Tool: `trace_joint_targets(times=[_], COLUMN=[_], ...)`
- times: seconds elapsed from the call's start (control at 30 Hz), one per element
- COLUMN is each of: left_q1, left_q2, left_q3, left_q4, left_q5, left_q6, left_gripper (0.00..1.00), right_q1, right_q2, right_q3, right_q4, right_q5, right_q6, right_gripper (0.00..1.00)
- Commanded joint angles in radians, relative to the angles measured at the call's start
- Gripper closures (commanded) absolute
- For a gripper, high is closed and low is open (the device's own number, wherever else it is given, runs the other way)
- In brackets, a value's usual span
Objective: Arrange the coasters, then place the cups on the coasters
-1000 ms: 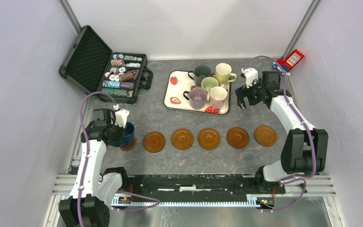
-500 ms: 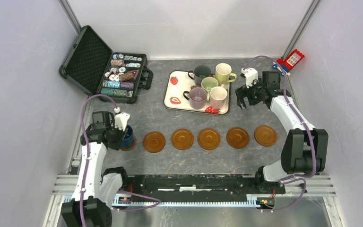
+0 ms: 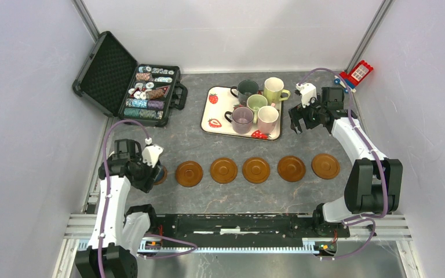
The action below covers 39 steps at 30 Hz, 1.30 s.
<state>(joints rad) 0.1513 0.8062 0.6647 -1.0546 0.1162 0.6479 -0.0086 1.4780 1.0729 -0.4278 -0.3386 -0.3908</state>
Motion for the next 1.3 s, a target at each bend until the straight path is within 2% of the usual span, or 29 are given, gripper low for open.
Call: trace_joint_targets(times=[0.0,0.57,0.63,0.73,0.93,1.03,1.17,1.27], left_q1=[0.007,0.007,0.007,0.007,0.007,0.007,0.000,-0.030], left_q2=[0.026,0.090,0.086,0.085,0.116,0.203,0.355,0.447], left_q3=[0.042,0.088,0.098,0.139,0.320,0.458,0.636,0.724], left_q4=[-0.055,-0.122,-0.128,-0.168,-0.282,-0.308,-0.311,-0.257], left_q5=[0.031,0.118,0.107,0.097,0.099,0.157,0.245,0.263], left_q6=[0.076,0.119,0.113,0.117,0.112,0.071,-0.006,-0.080], left_gripper=[0.31,0.37,0.34,0.22,0.01,0.00,0.00,0.00], right_q1=[0.004,0.003,0.004,0.002,0.003,0.003,0.004,0.023], right_q2=[-0.009,-0.005,-0.003,-0.002,0.000,0.008,0.030,0.053], right_q3=[0.019,0.015,0.015,0.019,0.039,0.062,0.100,0.134], right_q4=[0.012,0.015,0.016,0.014,0.012,0.005,-0.046,-0.080], right_q5=[-0.005,-0.001,-0.002,-0.006,-0.028,-0.052,-0.142,-0.183], right_q6=[-0.008,-0.017,-0.016,-0.011,-0.005,-0.018,-0.123,-0.175], right_gripper=[0.02,0.02,0.02,0.02,0.02,0.02,0.02,0.02])
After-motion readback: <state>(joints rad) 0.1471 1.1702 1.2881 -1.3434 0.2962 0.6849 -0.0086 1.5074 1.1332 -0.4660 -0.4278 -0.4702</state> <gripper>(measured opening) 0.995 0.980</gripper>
